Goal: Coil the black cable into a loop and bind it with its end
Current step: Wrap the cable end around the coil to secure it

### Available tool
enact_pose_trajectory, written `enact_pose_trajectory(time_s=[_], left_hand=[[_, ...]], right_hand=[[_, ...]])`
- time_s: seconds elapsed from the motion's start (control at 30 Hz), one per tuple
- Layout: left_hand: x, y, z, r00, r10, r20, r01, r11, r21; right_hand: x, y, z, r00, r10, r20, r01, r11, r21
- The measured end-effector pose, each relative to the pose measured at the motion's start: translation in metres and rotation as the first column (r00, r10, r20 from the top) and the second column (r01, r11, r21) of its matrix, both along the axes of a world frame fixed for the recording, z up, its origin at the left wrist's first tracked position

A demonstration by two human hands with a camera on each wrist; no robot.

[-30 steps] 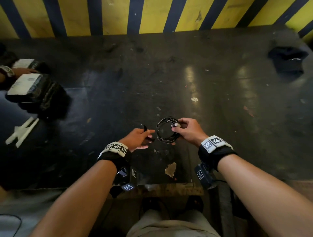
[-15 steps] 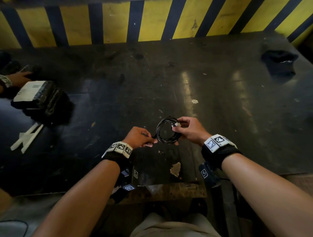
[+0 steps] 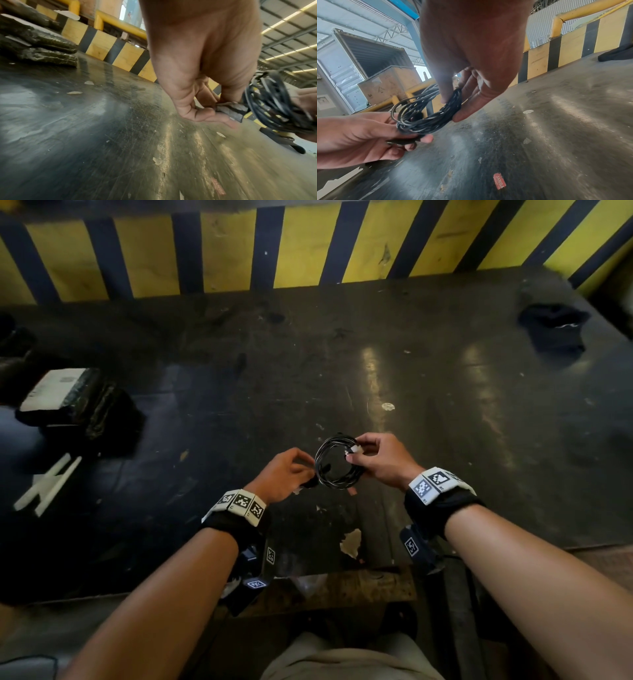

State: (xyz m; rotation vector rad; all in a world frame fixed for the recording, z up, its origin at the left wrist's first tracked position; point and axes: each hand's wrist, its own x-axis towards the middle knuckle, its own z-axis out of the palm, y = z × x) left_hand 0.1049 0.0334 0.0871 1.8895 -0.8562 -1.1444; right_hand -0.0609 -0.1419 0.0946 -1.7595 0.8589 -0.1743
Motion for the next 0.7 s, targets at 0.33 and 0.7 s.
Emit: enact_pose_trajectory(time_s=[0.33, 0.7], left_hand=[[-0.005, -0.004, 0.002, 0.997, 0.026, -0.066, -0.024, 0.999, 0.027], [-0.009, -0.005, -0.001, 0.851, 0.189, -0.489, -0.181, 0.981, 0.065]], right_hand=[[0.0, 0.003, -0.012, 0.998, -0.044, -0.044, 0.042, 0.999, -0.029], [-0.001, 0.005, -0.024, 0.986, -0.146, -0.078, 0.129, 0.973, -0.193]])
